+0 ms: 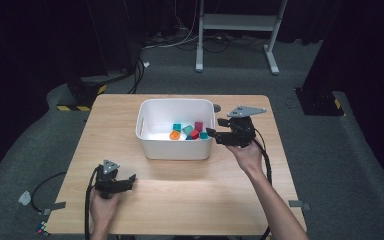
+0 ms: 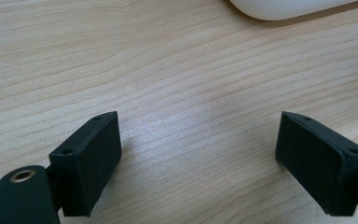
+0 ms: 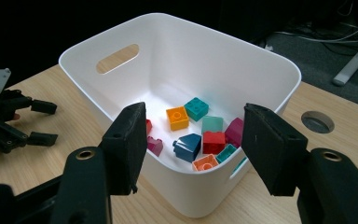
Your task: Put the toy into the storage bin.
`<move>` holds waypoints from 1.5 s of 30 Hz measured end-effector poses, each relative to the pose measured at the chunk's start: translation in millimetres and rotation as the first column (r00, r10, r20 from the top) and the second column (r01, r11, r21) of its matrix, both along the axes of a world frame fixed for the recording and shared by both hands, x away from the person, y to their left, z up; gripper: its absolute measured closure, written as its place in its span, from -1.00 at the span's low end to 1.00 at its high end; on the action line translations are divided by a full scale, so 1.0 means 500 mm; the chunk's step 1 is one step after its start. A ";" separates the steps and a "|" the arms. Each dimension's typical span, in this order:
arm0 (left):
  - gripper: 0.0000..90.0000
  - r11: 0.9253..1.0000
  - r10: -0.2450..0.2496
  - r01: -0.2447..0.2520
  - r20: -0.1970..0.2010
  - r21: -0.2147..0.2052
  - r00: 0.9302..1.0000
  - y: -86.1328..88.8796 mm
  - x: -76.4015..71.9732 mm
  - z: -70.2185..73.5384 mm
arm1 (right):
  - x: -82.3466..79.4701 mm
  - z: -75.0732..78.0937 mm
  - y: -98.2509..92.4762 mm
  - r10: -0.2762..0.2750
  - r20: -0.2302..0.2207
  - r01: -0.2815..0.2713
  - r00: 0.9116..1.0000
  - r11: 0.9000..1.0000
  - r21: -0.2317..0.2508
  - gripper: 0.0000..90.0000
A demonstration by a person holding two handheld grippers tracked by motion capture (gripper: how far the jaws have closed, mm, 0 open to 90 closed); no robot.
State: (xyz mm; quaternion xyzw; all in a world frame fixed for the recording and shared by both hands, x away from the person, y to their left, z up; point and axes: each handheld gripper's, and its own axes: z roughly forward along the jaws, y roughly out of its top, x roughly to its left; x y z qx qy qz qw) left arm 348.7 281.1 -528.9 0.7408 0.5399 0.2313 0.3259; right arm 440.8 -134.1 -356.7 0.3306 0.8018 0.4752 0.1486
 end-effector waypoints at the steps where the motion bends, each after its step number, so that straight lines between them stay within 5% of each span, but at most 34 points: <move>1: -0.68 1.000 0.000 0.000 0.000 0.000 1.000 0.000 0.000 0.000 | 0.000 0.000 0.000 0.000 0.000 0.000 1.000 1.000 0.000 -0.10; 45: -0.68 1.000 0.000 0.000 0.000 0.000 1.000 0.000 0.000 0.000 | -0.085 -0.065 -0.070 -0.027 -0.019 0.027 0.999 0.999 0.022 -0.10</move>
